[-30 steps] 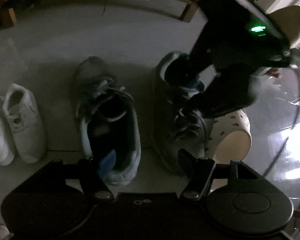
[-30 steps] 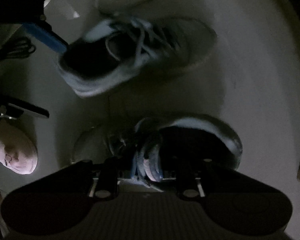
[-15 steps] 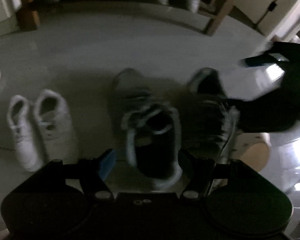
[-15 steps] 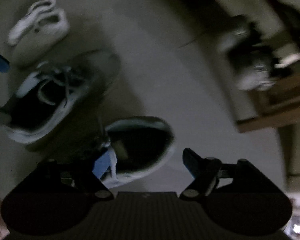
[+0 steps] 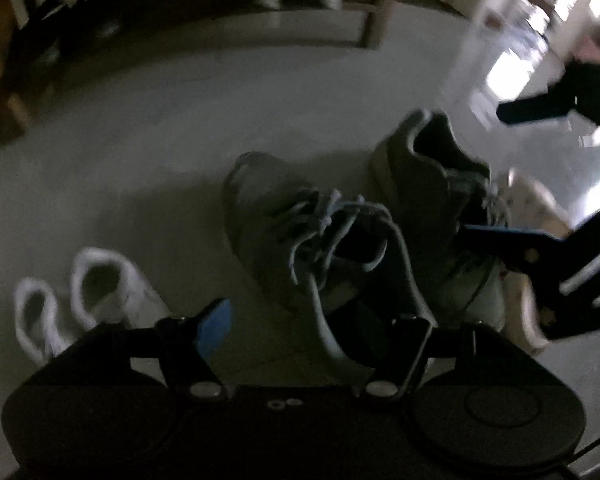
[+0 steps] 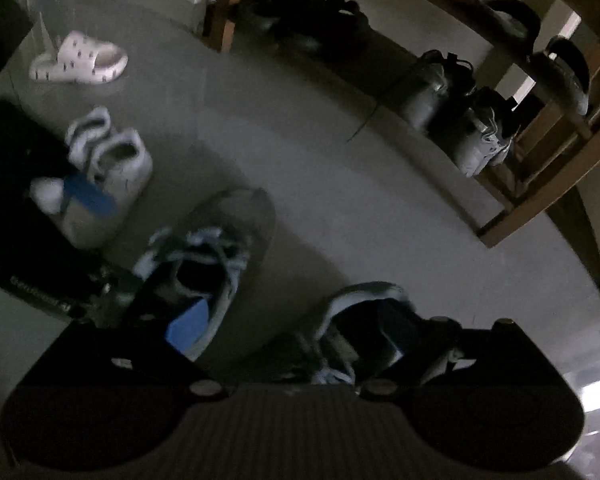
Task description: Organize scattered shoes
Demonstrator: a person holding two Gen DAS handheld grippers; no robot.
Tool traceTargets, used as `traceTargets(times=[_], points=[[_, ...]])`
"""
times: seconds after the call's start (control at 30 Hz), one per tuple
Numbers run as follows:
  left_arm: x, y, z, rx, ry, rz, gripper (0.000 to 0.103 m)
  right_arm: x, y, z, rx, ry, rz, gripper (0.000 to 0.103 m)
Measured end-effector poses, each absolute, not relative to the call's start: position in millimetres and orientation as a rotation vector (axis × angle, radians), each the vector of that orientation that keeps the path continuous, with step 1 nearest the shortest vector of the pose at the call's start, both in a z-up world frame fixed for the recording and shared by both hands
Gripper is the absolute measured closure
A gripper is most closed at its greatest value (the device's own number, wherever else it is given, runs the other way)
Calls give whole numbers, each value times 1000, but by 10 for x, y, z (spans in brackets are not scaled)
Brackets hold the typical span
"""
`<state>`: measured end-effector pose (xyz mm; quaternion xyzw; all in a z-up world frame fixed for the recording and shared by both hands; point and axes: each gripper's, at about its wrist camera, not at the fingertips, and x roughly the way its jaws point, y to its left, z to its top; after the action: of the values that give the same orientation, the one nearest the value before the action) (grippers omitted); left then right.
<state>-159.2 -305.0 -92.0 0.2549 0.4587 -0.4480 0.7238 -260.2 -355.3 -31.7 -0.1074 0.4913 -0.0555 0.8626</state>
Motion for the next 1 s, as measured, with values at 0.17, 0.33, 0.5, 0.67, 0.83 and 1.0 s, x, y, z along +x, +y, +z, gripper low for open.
traceTargets(times=[0.17,0.33,0.5,0.67,0.83,1.0], points=[[-1507,-3245,-1121,611,1061,-1094,34,-2749,-3639,-312,-198,1029,-110,9],[-1504,-3429,-1245,667,1026,-1128,35,-2812,-3815,-308,-101,1015,-206,9],[-1667,-3441,-1225,697,956,-1104,53,-2886,-3788,-352,-86,1004,-214,9],[-1513,-3360,-1204,464,1075,-998,66,-2926,-3781,-381,-129,979,-215,9],[-1381,-3349,-1046,318,1083,-803,79,-2931,-3933,-340,-38,908,-246,9],[-1252,-3512,-1094,102,1068,-486,79,-2864,-4032,-365,31,855,-280,9]])
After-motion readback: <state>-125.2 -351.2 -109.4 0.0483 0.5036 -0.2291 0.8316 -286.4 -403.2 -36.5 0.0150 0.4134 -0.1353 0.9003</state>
